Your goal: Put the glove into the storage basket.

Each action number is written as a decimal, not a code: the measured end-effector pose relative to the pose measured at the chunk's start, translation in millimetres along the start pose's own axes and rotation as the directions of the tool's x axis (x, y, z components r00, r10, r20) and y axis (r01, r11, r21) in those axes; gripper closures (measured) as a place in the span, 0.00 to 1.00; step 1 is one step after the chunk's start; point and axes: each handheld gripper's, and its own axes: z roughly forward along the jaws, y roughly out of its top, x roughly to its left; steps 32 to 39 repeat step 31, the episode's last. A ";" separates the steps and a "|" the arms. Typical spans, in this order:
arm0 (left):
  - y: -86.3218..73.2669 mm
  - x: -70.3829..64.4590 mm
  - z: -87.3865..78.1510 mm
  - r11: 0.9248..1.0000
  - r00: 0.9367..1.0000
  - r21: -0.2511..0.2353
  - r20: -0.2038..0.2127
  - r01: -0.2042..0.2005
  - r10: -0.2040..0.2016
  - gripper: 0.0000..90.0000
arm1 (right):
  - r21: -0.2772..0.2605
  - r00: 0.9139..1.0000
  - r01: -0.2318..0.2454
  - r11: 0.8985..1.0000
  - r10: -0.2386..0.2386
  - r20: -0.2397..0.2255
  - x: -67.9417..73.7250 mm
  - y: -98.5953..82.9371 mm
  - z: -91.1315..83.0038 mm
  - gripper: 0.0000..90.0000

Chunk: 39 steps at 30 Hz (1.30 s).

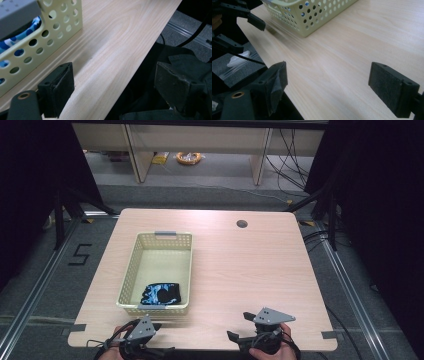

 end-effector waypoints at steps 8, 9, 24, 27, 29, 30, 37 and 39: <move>-4.7 -1.8 3.9 0.999 0.999 0.030 -0.009 -0.034 0.035 0.18 | 0.058 1.000 0.002 0.998 -0.003 0.022 2.5 -12.0 -1.8 0.18; -5.6 -2.7 4.8 0.999 1.000 0.034 -0.010 -0.021 0.021 0.18 | 0.051 0.999 0.034 0.998 -0.035 0.024 0.1 -12.9 -1.4 0.18; -8.3 -2.3 8.5 0.999 1.000 0.050 -0.018 -0.023 0.024 0.18 | 0.090 0.997 0.057 0.994 -0.062 0.050 -0.8 -20.4 -2.4 0.19; -7.5 -1.8 8.2 0.997 0.999 0.055 -0.014 -0.048 0.049 0.18 | 0.100 0.998 0.034 0.994 -0.039 0.043 1.7 -20.4 -2.5 0.19; -7.6 -2.0 8.4 0.997 0.999 0.056 -0.013 -0.049 0.050 0.18 | 0.098 0.997 0.056 0.994 -0.061 0.045 -0.2 -20.3 -2.1 0.18; -7.7 -2.0 8.4 0.997 0.999 0.056 -0.012 -0.048 0.049 0.18 | 0.097 0.997 0.059 0.994 -0.064 0.050 -0.5 -20.5 -2.2 0.18; -7.6 -1.9 8.3 0.997 0.999 0.055 -0.013 -0.049 0.050 0.18 | 0.094 0.996 0.064 0.994 -0.069 0.053 -1.1 -20.5 -2.2 0.18; -7.6 -1.9 8.3 0.997 0.999 0.055 -0.013 -0.049 0.050 0.18 | 0.094 0.996 0.064 0.994 -0.069 0.053 -1.1 -20.5 -2.2 0.18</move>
